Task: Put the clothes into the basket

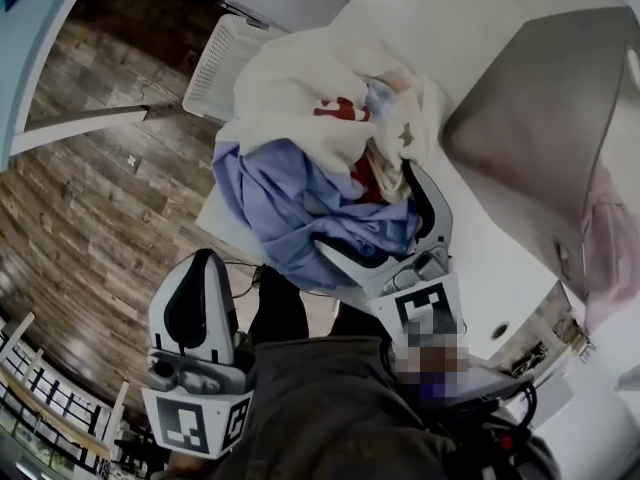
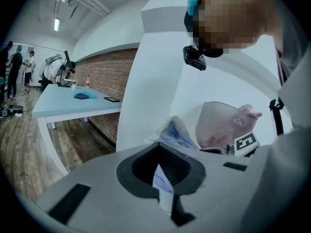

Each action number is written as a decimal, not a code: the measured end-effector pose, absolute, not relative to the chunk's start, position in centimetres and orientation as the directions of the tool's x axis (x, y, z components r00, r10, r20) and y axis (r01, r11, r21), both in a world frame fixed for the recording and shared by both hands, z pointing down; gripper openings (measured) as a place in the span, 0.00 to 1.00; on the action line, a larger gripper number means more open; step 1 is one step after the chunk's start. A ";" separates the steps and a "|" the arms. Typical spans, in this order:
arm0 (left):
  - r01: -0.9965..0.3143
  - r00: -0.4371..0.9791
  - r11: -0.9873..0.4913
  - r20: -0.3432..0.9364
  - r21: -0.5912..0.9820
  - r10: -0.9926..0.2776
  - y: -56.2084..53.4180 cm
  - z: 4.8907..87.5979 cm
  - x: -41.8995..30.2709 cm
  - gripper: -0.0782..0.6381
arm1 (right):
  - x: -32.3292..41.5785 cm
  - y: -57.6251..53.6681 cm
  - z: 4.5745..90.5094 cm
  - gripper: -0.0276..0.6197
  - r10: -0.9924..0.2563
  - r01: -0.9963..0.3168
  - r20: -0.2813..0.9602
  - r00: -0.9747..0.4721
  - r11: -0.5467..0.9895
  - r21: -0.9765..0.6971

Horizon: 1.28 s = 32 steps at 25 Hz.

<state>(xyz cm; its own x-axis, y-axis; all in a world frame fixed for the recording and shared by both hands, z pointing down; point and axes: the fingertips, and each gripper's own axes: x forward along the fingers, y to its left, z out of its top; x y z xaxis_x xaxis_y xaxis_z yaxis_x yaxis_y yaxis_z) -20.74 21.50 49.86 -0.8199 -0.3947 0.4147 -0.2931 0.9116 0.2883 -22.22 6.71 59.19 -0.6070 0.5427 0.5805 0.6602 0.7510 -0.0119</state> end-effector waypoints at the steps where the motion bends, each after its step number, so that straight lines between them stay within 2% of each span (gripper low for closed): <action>1: -0.290 -0.820 0.912 0.416 0.291 -0.393 21.7 49.9 -20.7 0.12 | -22.3 6.7 59.2 0.95 0.548 0.662 0.587 -0.596 0.749 -0.028; 5: -0.277 -0.823 0.912 0.416 0.301 -0.387 22.2 49.8 -20.2 0.12 | -22.1 6.9 58.9 0.91 0.557 0.687 0.607 -0.567 0.726 -0.024; 6: -0.275 -0.824 0.913 0.416 0.302 -0.386 22.4 49.8 -20.0 0.12 | -21.8 7.1 58.8 0.86 0.562 0.697 0.612 -0.556 0.716 -0.024; 12: -0.286 -0.839 0.912 0.384 0.293 -0.386 21.6 48.3 -19.4 0.12 | -19.9 8.0 59.0 0.36 0.575 0.715 0.619 -0.535 0.698 -0.030; 13: -0.289 -0.842 0.913 0.377 0.288 -0.386 21.6 48.0 -19.3 0.12 | -19.9 8.2 59.1 0.29 0.572 0.709 0.614 -0.544 0.704 -0.028; 15: -0.295 -0.850 0.915 0.363 0.276 -0.383 22.0 47.5 -19.0 0.12 | -19.8 8.6 59.1 0.23 0.561 0.694 0.604 -0.566 0.720 -0.018; 24: -0.303 -0.888 0.923 0.282 0.236 -0.363 22.1 41.9 -16.5 0.12 | -19.2 9.2 53.1 0.18 0.558 0.675 0.517 -0.649 0.736 0.052; 32: -0.306 -0.933 0.931 0.130 0.198 -0.335 22.2 34.5 -14.7 0.12 | -21.8 10.2 43.7 0.18 0.582 0.656 0.349 -0.734 0.741 0.144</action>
